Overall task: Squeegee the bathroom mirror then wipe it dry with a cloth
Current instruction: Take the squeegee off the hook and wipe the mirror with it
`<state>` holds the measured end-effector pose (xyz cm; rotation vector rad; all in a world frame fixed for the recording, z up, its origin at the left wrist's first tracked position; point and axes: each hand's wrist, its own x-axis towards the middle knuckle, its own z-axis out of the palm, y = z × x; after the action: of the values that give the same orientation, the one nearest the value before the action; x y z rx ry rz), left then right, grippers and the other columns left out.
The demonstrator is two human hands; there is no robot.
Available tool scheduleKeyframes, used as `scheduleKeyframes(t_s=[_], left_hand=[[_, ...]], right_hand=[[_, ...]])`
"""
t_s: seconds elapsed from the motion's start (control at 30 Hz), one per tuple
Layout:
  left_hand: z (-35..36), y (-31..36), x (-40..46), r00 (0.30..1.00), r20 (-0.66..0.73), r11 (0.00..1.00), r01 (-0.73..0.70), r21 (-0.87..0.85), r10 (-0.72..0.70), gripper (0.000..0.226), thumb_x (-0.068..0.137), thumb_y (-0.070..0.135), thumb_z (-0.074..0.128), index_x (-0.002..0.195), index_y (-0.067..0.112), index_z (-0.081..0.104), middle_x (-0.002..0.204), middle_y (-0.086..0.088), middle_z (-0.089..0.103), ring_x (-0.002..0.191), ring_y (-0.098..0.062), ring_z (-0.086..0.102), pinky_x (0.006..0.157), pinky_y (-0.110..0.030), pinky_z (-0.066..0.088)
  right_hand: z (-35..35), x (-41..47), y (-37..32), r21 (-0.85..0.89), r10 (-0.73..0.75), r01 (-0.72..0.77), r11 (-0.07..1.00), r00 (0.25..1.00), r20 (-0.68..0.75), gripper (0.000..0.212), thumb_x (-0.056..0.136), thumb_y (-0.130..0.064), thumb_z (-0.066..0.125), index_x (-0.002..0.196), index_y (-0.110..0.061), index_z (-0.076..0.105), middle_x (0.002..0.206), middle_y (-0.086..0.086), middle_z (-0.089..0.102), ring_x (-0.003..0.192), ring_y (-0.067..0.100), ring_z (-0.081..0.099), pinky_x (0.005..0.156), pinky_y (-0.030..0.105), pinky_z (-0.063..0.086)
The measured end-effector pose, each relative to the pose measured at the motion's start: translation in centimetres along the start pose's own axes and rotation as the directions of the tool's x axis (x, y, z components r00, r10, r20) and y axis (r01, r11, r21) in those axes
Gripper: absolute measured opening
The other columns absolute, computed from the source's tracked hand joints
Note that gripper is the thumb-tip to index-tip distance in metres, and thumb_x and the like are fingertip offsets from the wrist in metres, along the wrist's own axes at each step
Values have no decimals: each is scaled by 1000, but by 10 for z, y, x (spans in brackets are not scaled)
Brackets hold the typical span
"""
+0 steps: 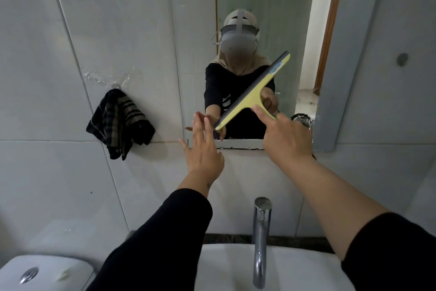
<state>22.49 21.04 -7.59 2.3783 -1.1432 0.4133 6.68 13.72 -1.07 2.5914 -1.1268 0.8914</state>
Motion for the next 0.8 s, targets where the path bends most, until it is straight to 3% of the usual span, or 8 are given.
scheduleKeyframes(t_s=[0.17,0.27,0.57,0.7,0.8], left_hand=[[7,13,2,999,35,999,-24,26,23,92,90,28,53,150,19,-16,153,-8,-35,148,-28,-10,113,-61,6],[10,14,3,999,37,999,-16,43,14,95,90,30,54,149,18,-19,152,-9,-37,147,-29,-12,113,-61,9],[19,8,5,999,0,999,-41,-4,41,102,86,30,60,148,23,-21,151,-5,-38,148,-32,-3,113,-64,13],[21,6,6,999,-9,999,-46,-11,46,103,84,33,61,148,24,-20,151,-5,-37,147,-34,4,113,-63,13],[23,6,6,999,-19,999,-45,-17,45,103,84,32,61,148,24,-18,152,-4,-37,147,-33,6,113,-63,12]], right_hand=[[4,-4,20,24,27,-27,999,1000,2,71,94,-9,40,149,-47,17,106,10,58,75,31,55,60,32,38],[10,-11,38,82,105,-103,991,994,-16,67,96,-11,39,147,-49,19,105,10,59,86,34,60,63,34,41],[21,-25,60,246,256,-241,939,966,-27,55,100,-22,39,146,-49,24,94,8,60,80,27,57,66,35,44],[34,-36,63,374,381,-362,854,924,24,54,101,-21,37,146,-49,26,91,5,61,81,26,60,65,35,48],[44,-46,61,471,468,-462,752,877,112,53,101,-21,35,145,-49,27,106,6,65,77,22,54,65,32,45]])
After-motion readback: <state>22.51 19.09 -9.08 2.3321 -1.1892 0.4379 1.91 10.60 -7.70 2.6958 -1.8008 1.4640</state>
